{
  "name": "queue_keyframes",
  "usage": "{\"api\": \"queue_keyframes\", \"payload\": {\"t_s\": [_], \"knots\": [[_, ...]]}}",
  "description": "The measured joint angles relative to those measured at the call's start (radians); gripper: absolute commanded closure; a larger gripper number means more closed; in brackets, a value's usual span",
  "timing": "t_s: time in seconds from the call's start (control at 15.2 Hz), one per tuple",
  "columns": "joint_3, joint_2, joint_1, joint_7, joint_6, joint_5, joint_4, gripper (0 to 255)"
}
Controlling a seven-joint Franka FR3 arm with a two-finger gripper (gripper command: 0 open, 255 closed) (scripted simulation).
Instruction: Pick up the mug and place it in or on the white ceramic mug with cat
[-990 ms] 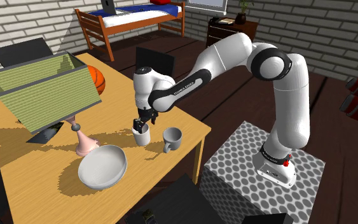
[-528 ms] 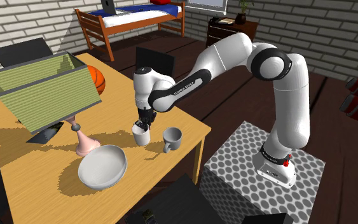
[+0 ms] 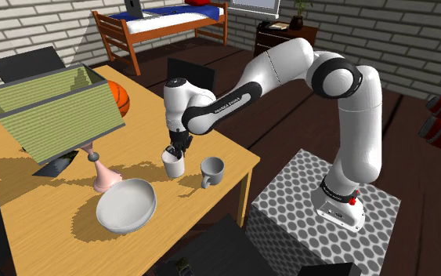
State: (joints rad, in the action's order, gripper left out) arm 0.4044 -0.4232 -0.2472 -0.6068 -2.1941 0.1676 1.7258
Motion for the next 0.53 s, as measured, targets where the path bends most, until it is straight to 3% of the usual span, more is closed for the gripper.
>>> {"api": "queue_keyframes", "payload": {"t_s": [0.53], "knots": [[0.010, 0.039, 0.005, 0.013, 0.091, -0.021, -0.055, 255]]}}
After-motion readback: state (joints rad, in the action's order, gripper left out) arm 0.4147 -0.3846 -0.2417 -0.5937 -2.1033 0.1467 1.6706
